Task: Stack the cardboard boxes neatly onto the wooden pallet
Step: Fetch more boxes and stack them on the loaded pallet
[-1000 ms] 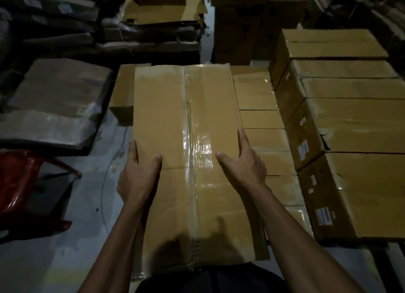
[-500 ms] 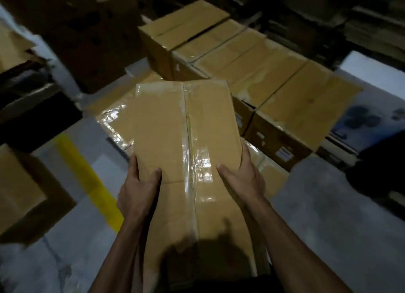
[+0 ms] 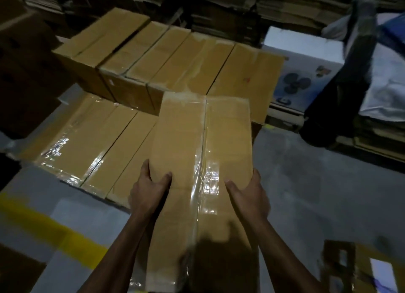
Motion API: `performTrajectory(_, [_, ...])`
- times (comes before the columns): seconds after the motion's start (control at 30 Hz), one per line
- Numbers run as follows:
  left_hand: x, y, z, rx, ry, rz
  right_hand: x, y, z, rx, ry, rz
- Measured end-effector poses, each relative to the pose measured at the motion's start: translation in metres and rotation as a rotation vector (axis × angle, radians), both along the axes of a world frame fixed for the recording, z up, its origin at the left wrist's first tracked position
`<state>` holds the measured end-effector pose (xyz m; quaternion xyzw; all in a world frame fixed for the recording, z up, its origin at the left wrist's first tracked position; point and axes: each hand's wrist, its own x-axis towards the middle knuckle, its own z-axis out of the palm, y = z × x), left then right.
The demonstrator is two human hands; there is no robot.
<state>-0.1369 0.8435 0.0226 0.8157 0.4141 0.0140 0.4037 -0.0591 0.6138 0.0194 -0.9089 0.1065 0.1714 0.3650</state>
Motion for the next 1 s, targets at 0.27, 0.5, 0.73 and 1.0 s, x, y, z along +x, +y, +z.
performTrajectory(0.27, [0.04,-0.001,-0.04,-0.055,0.065,-0.166,-0.005,-0.009,-0.039,-0.052,0.098,-0.181])
performTrajectory(0.5, [0.077,0.017,-0.088,-0.167,0.088,-0.262,0.004,0.007,-0.075,-0.027,0.134,-0.265])
performTrajectory(0.73, [0.1,0.028,-0.121,-0.176,0.076,-0.28,0.025,0.015,-0.102,-0.008,0.185,-0.301])
performTrajectory(1.0, [0.108,0.038,-0.148,-0.166,0.021,-0.236,0.036,0.028,-0.123,0.05,0.197,-0.345])
